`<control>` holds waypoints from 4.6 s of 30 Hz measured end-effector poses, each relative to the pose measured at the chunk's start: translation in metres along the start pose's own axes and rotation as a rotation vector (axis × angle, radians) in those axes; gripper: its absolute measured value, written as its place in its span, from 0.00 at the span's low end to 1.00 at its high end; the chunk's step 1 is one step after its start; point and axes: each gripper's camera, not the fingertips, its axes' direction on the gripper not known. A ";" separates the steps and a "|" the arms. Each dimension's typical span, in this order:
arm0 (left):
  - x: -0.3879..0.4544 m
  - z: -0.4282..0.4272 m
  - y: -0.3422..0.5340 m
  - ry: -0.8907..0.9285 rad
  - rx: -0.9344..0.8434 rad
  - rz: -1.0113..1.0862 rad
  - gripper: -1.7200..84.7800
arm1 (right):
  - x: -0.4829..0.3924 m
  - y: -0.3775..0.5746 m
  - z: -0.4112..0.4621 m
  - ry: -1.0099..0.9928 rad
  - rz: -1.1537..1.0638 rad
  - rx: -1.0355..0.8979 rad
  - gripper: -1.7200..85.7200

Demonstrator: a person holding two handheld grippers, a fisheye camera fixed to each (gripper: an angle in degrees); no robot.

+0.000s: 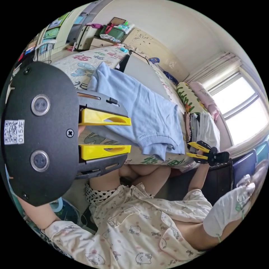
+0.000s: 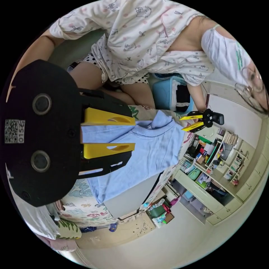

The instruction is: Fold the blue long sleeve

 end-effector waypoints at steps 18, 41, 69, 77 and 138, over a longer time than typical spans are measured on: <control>-0.142 -0.078 0.009 -0.364 0.258 -0.334 0.04 | 0.152 -0.059 -0.043 0.491 0.468 0.126 0.03; 0.125 -0.173 0.074 -0.193 0.550 -0.441 0.12 | 0.009 0.029 -0.065 -0.043 0.772 0.215 0.14; 0.211 -0.273 0.081 -0.542 0.589 -0.904 0.05 | -0.115 -0.052 -0.041 -0.079 0.221 0.405 0.11; 0.202 -0.306 0.116 -0.493 0.592 -0.921 0.03 | -0.171 -0.062 0.028 0.088 0.009 0.028 0.13; 0.160 -0.376 0.182 -0.638 0.228 -0.662 0.05 | 0.003 0.301 -0.108 0.097 1.193 0.345 0.10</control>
